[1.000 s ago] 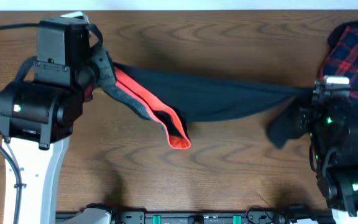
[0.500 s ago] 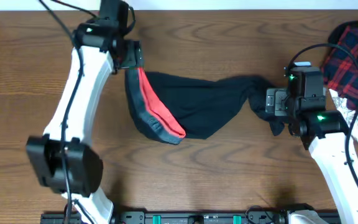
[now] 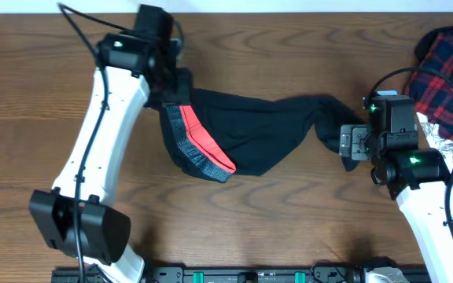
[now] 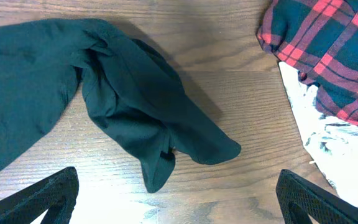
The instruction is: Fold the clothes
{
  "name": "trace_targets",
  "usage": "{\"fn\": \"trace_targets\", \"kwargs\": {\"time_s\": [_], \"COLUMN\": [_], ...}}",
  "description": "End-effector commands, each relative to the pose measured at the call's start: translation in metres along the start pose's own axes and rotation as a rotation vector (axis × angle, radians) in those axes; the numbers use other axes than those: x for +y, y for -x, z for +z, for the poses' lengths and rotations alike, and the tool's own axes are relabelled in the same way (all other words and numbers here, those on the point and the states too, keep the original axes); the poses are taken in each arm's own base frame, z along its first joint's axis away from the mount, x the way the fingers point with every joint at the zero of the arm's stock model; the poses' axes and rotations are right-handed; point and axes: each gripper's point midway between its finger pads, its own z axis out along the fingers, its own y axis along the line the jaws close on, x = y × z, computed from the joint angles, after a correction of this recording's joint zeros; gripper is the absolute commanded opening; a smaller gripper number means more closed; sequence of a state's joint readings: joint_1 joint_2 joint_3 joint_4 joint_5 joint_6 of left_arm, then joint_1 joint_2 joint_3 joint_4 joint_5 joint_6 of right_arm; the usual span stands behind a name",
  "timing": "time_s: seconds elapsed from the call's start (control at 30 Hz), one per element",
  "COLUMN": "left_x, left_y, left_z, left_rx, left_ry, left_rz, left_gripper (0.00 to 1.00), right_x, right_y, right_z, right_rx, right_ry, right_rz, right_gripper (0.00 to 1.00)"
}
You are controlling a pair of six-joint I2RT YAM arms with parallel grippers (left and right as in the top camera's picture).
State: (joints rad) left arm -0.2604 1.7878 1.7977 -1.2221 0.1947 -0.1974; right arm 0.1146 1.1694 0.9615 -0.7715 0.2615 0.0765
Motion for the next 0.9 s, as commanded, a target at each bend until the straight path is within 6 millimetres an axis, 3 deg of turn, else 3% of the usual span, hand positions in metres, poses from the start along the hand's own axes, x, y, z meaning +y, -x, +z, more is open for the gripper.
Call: {"fn": "trace_targets", "kwargs": {"time_s": [0.0,0.17,0.3,0.37,0.5,0.87], "left_x": [-0.025,-0.035,-0.037,-0.039,-0.035,-0.037], "left_y": [-0.022,-0.066,-0.104,-0.115,-0.121,-0.12], "left_z": [0.01,0.041,0.074,0.09,0.107,0.126], "left_rx": [0.074,0.191,0.259,0.255,0.201,0.181], "left_ry": [-0.052,0.036,0.119,0.144,0.23,0.247], "left_rz": [0.009,-0.04,-0.001,0.043,0.075,0.03], "left_gripper": [0.64,0.83,0.93,0.93,0.94,0.94], "right_x": [0.0,0.0,0.0,0.0,0.0,-0.001], "right_y": [0.003,0.002,0.001,0.001,0.0,-0.005], "right_z": [-0.003,-0.003,-0.003,-0.003,-0.003,-0.003], "right_rx": [-0.009,-0.007,-0.003,-0.001,0.002,0.021], "right_ry": [0.006,0.007,0.006,0.006,0.005,0.004], "right_rz": [0.025,0.025,0.023,0.023,0.023,0.029], "right_gripper": [0.99,0.99,0.99,0.99,0.99,0.99]}}
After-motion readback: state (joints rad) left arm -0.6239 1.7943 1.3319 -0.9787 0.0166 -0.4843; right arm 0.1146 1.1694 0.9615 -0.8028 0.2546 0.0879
